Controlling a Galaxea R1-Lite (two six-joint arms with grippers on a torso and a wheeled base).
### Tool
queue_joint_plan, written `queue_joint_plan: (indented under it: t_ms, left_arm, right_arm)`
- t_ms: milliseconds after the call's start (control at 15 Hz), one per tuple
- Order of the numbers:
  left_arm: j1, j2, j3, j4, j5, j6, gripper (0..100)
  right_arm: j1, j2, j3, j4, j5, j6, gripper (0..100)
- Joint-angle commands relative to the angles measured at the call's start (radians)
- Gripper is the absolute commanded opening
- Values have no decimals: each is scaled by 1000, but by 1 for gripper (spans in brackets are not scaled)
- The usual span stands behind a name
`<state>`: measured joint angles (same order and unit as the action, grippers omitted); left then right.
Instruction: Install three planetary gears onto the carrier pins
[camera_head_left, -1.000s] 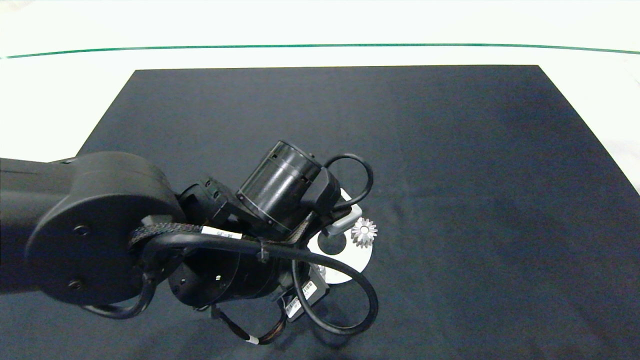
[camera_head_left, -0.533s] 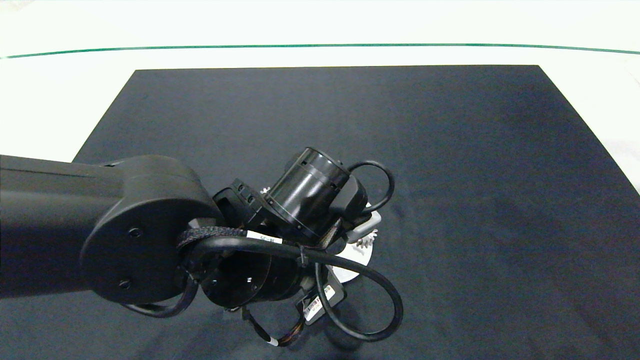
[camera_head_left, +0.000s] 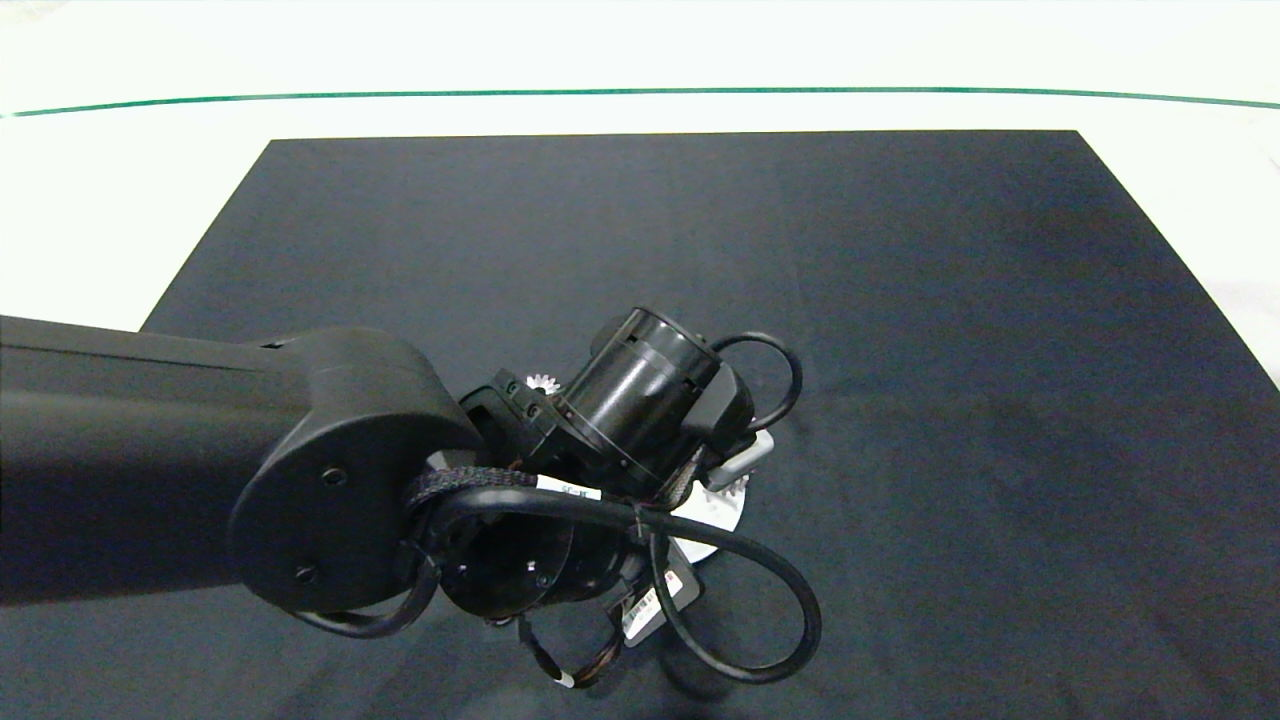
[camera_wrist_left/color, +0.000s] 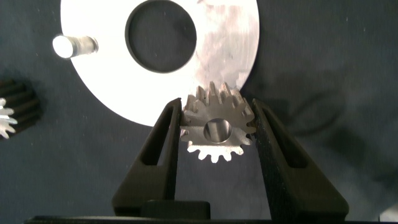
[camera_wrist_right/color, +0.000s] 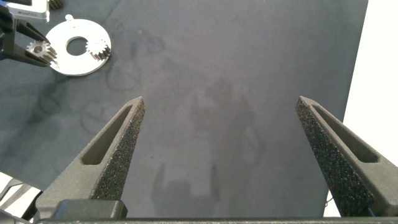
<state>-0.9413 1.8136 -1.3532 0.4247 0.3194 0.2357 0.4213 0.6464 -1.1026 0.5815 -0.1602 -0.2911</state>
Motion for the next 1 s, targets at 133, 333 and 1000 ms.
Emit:
queue_joint_plan:
  t_ms: [133,333,1000]
  left_arm:
    - [6,13,0,3,4,2,13]
    - [4,15,0,-20,4,4,13]
    - [7,-5,11,-30,20,23,13]
  right_arm:
    - [1,-4,0,3,-1,-3,100]
    - [2,-8,0,3,-1,-5,100]
    - [1,-21,0,4,1,-23,100]
